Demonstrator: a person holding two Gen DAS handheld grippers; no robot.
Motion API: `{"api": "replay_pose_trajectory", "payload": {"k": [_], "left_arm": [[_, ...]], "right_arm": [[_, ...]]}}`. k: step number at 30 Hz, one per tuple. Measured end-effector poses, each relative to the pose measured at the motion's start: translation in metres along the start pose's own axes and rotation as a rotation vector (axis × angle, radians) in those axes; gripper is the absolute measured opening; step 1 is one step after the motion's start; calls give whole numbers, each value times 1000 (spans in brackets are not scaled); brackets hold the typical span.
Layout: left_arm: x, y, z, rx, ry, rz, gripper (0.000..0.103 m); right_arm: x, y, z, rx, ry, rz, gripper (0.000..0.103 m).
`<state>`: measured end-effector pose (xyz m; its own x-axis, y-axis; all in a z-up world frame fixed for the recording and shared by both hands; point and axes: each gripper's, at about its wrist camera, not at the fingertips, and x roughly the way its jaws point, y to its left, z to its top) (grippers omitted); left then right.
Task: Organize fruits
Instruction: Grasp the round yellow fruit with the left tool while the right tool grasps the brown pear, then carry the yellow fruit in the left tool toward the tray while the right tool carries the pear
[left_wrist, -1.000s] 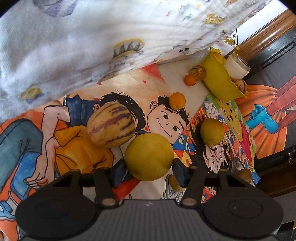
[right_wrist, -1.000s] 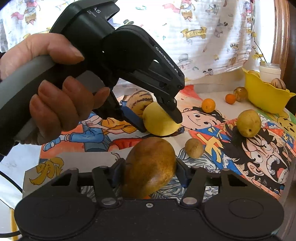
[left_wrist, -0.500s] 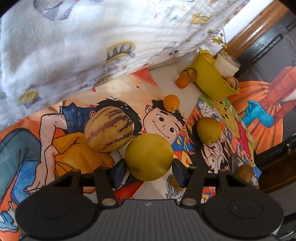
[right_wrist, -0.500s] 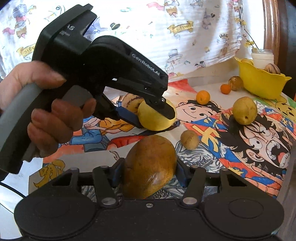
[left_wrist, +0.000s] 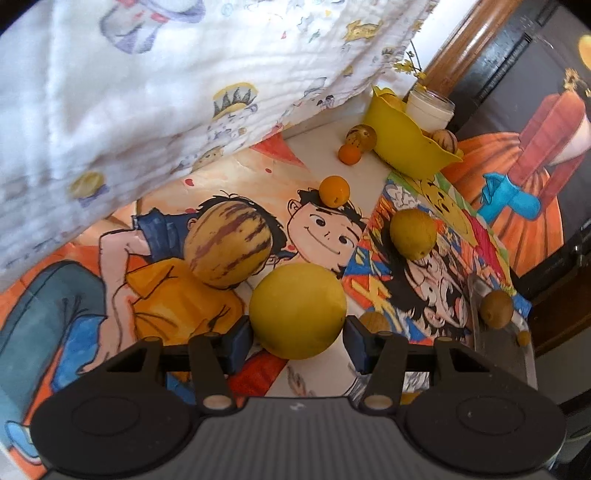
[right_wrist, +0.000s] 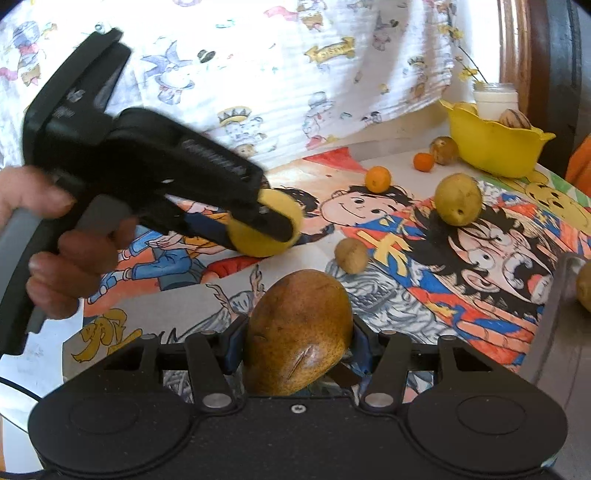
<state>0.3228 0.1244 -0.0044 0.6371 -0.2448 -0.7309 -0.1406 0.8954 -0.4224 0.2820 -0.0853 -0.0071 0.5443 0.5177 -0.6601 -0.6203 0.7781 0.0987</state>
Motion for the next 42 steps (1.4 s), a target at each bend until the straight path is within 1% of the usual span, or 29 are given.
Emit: {"api": "replay_pose_trajectory", "payload": {"k": [5, 8, 11, 16, 20, 22, 29, 34, 37, 42], "left_arm": [[-7, -2, -8, 66, -21, 21, 58], [-6, -5, -7, 76, -33, 38, 59], [-2, -11, -4, 83, -36, 60, 62], [4, -13, -1, 70, -42, 79, 64], [7, -13, 0, 66, -49, 85, 64], [8, -13, 1, 66, -49, 76, 59], [3, -18, -7, 108, -48, 94, 58], [-8, -21, -19, 113, -27, 85, 58], [-14, -25, -26, 111, -14, 65, 58], [-23, -45, -30, 140, -24, 40, 58]], "right_arm": [[-4, -4, -3, 14, 0, -16, 58], [-4, -5, -4, 24, -2, -16, 58], [-4, -6, -4, 26, -2, -14, 58], [-3, -6, -4, 27, -1, -9, 58], [-3, -6, -3, 26, -2, -6, 58], [-3, -7, -3, 28, -2, -5, 58], [-6, -9, -3, 46, 11, -25, 58], [-21, -16, -6, 83, 12, -48, 58], [-37, -23, -9, 101, -12, -64, 58], [-68, -45, -19, 138, -50, -108, 58]]}}
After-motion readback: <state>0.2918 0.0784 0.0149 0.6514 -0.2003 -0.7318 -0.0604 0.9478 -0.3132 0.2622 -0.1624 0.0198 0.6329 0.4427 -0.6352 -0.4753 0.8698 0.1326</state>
